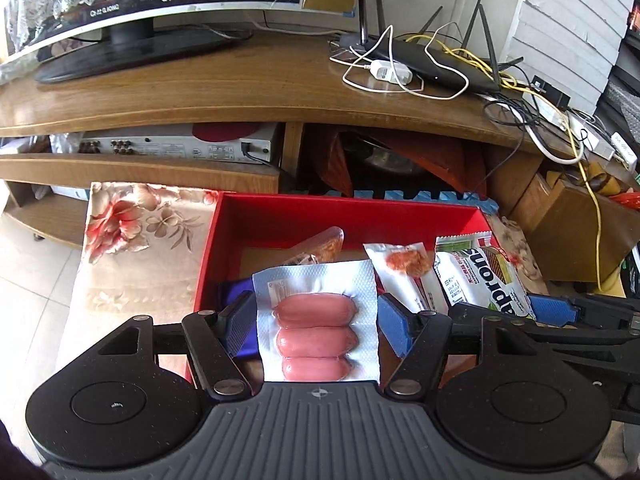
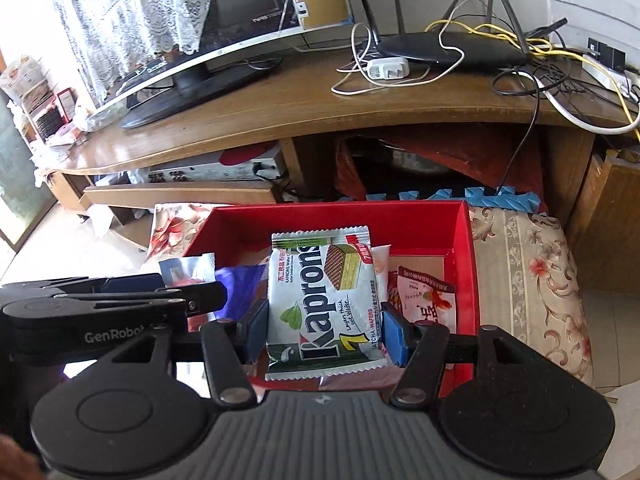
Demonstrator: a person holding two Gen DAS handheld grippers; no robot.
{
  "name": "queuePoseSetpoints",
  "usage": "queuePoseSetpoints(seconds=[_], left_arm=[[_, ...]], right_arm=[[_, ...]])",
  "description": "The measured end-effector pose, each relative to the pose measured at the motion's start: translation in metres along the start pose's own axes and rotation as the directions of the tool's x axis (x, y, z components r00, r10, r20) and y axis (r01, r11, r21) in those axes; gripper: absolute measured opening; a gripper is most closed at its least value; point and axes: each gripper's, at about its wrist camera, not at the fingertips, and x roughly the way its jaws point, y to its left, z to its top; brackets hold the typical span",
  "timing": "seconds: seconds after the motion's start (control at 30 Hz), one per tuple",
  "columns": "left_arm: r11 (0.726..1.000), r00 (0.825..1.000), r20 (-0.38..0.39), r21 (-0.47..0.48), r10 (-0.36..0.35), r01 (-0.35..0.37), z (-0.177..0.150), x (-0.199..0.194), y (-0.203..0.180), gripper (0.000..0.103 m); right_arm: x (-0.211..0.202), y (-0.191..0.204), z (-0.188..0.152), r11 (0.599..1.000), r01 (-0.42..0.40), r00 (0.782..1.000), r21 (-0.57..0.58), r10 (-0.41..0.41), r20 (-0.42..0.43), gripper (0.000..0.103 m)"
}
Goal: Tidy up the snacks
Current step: 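Lift both held snacks and carry them over the red box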
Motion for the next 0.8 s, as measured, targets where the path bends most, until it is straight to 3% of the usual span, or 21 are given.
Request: queuePoseSetpoints(seconds=[0.43,0.47,0.8], left_arm=[[0.999,0.998,-0.047,0.006,0.045,-0.045,0.003,0.034,0.001,0.07],[0.999,0.998,-0.05,0.005,0.032,-0.032,0.003,0.036,0.001,0.06],[0.997,0.996,-0.051,0.031,0.067,-0.065,0.0,0.042,0.0,0.061]], right_arm=[[0.034,-0.011,0.002,1.0,0.018,0.999,0.012,-0.017,-0.047,0.056],[0.036,-0.01,0.002,1.0,0.013,0.999,0.009,-0.012,-0.051,0.056],[0.047,-0.01,0.0,1.0,0.026,0.997,0.0,-0.026,-0.068,0.056]])
